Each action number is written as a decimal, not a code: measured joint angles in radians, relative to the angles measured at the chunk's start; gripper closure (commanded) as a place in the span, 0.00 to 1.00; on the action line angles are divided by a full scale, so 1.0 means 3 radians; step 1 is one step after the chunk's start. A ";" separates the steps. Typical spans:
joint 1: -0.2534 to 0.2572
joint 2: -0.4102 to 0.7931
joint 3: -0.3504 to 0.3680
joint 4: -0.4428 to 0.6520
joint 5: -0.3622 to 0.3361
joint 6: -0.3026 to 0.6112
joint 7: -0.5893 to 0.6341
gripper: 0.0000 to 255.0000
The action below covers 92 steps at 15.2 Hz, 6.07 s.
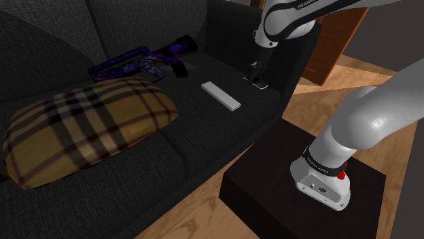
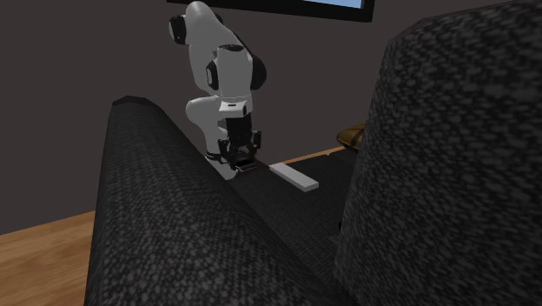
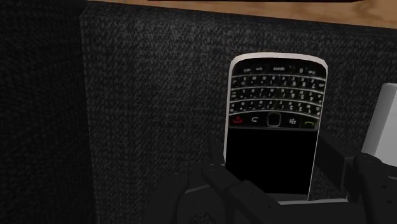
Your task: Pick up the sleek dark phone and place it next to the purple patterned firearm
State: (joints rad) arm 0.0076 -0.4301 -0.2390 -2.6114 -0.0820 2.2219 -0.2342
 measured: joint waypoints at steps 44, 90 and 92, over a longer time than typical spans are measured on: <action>0.0272 0.1405 0.0291 0.2791 0.0366 -0.1403 0.0316 1.00; 0.0297 0.2195 0.0344 0.2190 0.0516 -0.0021 0.0285 0.00; 0.0297 0.2195 0.0344 0.2190 0.0517 -0.0021 0.0285 0.00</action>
State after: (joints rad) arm 0.0968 0.2283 -0.1358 -1.9545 0.0729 2.2158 -0.1488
